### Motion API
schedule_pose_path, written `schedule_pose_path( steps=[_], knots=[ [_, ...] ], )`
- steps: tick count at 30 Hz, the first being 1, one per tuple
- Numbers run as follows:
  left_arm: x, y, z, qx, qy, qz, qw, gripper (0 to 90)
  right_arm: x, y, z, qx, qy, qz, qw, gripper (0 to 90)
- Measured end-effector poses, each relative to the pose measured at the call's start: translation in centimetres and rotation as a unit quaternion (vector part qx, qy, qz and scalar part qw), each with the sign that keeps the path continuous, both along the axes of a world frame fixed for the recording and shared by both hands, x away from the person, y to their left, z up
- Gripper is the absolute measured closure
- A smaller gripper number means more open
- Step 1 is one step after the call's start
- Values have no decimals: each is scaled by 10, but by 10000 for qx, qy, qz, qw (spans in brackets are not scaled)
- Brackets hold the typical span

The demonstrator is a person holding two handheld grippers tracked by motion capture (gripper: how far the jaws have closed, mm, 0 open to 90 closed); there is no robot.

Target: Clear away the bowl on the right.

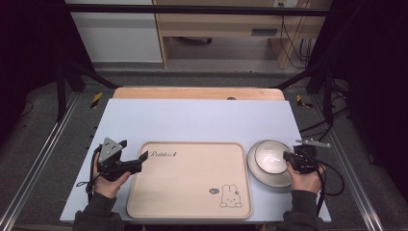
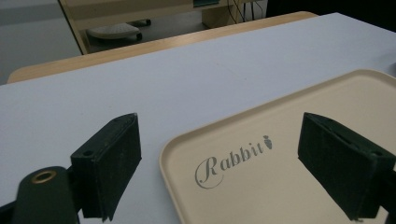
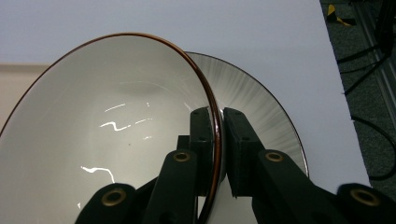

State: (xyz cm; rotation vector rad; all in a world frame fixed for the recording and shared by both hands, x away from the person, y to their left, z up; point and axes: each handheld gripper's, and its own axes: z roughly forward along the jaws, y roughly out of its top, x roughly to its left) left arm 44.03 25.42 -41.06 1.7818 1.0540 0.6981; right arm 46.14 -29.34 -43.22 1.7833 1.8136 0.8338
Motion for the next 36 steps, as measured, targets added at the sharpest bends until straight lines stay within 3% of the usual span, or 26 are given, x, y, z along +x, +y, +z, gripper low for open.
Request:
schedule_pose_path(
  steps=[19,36],
  knots=[
    [0,0,0,15,18,-4,10000,130,-3,5,5,-110,-42,56,9999,821],
    [0,-1,0,17,17,-7,10000,130,-8,7,14,-44,-198,116,9997,821]
  ],
)
